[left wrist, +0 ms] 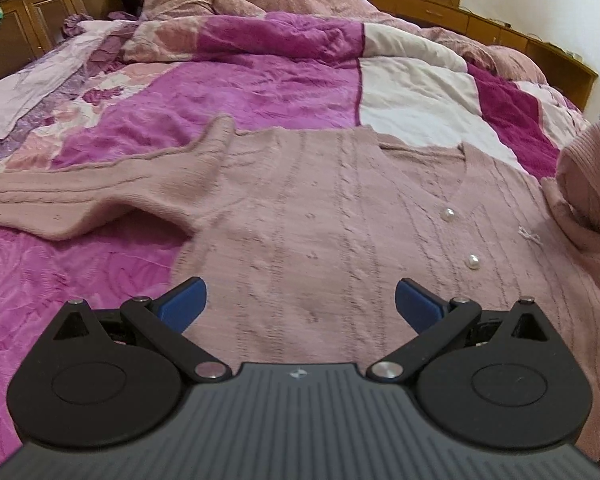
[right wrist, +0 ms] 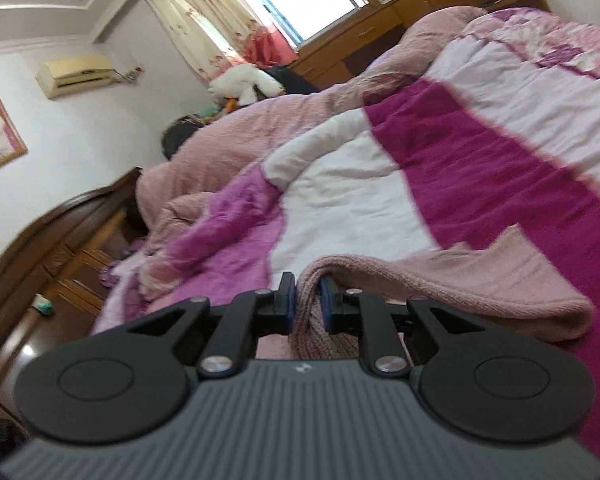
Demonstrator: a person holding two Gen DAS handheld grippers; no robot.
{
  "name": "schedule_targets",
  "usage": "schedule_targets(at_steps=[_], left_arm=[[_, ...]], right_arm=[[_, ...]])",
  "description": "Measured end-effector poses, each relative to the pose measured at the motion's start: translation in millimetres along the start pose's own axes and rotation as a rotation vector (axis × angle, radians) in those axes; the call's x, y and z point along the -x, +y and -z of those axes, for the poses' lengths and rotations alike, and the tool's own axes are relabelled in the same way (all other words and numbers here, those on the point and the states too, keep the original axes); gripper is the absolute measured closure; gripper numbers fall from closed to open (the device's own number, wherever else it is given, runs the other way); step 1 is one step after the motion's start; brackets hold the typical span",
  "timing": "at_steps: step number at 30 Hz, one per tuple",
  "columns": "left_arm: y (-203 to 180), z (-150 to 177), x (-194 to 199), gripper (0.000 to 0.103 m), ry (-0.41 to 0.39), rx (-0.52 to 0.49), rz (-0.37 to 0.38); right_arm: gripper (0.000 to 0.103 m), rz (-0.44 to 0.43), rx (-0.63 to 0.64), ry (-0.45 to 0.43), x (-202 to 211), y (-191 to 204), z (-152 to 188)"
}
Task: Fold small clothes
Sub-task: 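Lift the sleeve with the right tool and carry it across the cardigan front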
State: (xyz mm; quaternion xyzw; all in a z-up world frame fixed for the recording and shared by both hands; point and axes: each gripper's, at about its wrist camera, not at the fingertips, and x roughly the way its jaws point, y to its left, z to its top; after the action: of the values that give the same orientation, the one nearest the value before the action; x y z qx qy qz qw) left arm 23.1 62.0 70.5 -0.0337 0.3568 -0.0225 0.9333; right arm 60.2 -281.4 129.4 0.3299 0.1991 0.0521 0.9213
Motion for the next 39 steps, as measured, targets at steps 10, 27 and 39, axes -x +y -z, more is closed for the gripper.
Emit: schedule_targets(at_steps=[10, 27, 39], left_arm=[[41.2, -4.6, 10.1, 0.0, -0.025, 0.069, -0.051], [78.8, 4.3, 4.0, 0.0, -0.002, 0.123, -0.125], [73.7, -10.0, -4.5, 0.0, -0.018, 0.12, -0.089]], right_arm=[[0.086, -0.135, 0.001, 0.017, -49.1, 77.0, 32.9], [0.084, -0.201, -0.024, 0.376, -139.3, 108.0, 143.4], [0.038, -0.253, 0.025, 0.406, -99.6, 97.7, 134.4]])
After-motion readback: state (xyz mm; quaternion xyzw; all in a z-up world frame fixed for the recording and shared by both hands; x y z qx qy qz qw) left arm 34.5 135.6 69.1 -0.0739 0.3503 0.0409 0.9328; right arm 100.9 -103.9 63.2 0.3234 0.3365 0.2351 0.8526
